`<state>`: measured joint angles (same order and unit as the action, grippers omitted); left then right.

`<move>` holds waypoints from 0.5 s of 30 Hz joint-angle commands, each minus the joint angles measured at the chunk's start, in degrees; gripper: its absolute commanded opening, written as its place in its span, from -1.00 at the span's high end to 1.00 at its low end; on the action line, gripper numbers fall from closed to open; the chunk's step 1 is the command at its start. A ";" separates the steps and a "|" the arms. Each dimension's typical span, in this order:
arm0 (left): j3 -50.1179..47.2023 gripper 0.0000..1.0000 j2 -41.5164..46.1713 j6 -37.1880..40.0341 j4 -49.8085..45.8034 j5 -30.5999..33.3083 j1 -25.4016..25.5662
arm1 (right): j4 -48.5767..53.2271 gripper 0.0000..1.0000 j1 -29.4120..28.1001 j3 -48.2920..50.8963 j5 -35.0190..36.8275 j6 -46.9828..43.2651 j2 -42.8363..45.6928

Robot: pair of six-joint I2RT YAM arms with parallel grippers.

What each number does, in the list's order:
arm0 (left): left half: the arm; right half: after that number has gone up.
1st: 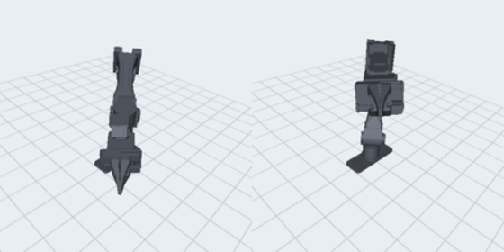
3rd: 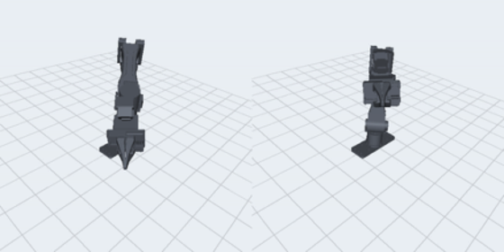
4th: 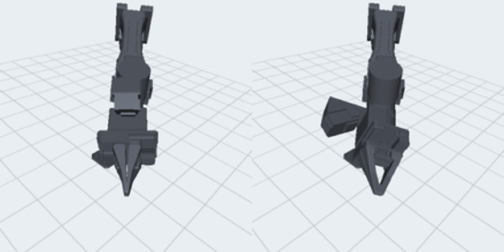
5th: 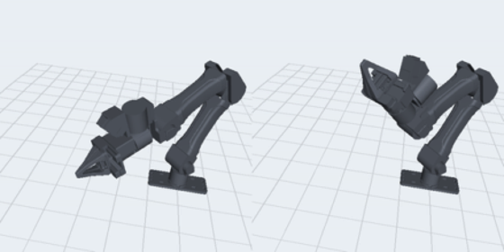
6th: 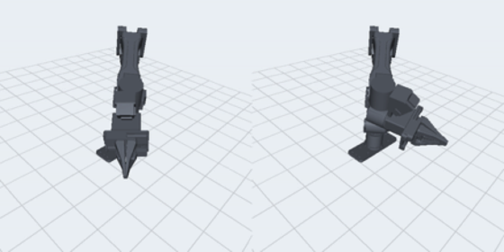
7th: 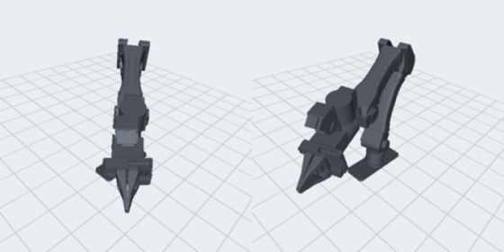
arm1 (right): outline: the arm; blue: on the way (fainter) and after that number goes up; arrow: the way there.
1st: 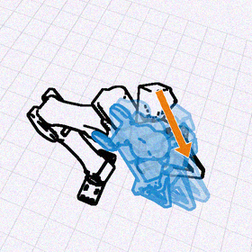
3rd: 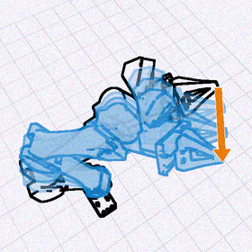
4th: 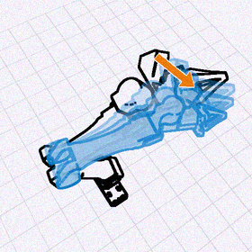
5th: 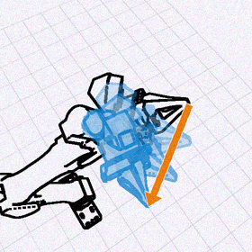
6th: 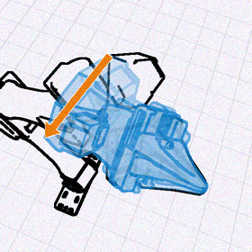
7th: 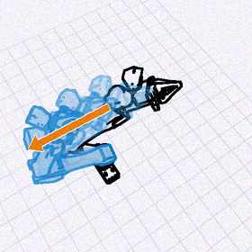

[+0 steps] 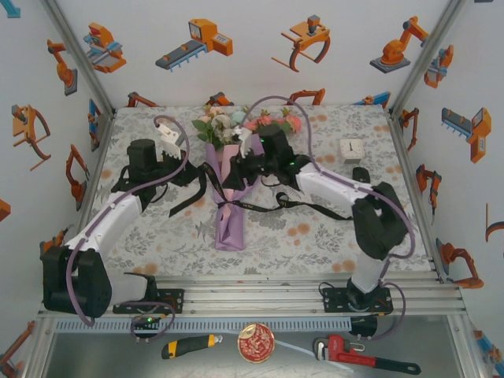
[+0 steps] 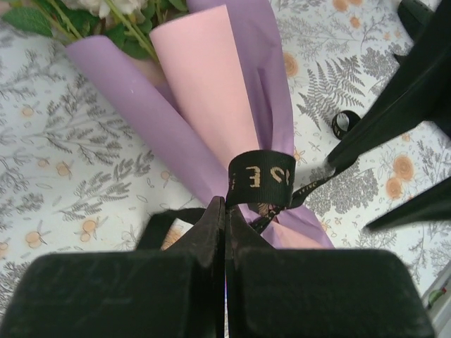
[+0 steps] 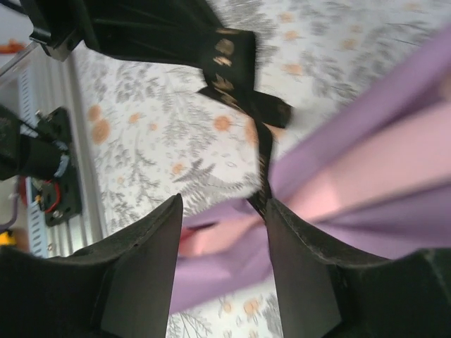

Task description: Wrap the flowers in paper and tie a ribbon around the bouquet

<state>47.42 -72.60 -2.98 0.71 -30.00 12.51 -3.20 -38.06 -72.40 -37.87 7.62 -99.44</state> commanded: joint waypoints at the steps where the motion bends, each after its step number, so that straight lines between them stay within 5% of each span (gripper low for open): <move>1: -1.88 1.00 0.60 -1.98 0.21 -0.30 0.39 | 0.13 0.00 5.06 8.26 9.69 1.12 9.65; 5: -1.85 1.00 0.33 -2.42 0.42 0.21 0.49 | 5.98 0.00 9.97 16.51 21.59 -1.15 15.15; 10: -1.22 1.00 0.02 -2.52 -0.11 0.91 0.64 | 18.96 0.00 11.68 16.07 22.26 -12.78 12.43; 15: -0.36 1.00 -0.38 -2.52 -0.69 0.97 0.67 | 22.69 0.07 11.65 11.09 21.17 -11.32 5.00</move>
<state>45.63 -72.69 -4.73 0.40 -29.08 12.80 14.70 -26.11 -57.49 -17.69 -2.07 -91.59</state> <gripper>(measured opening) 0.007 0.481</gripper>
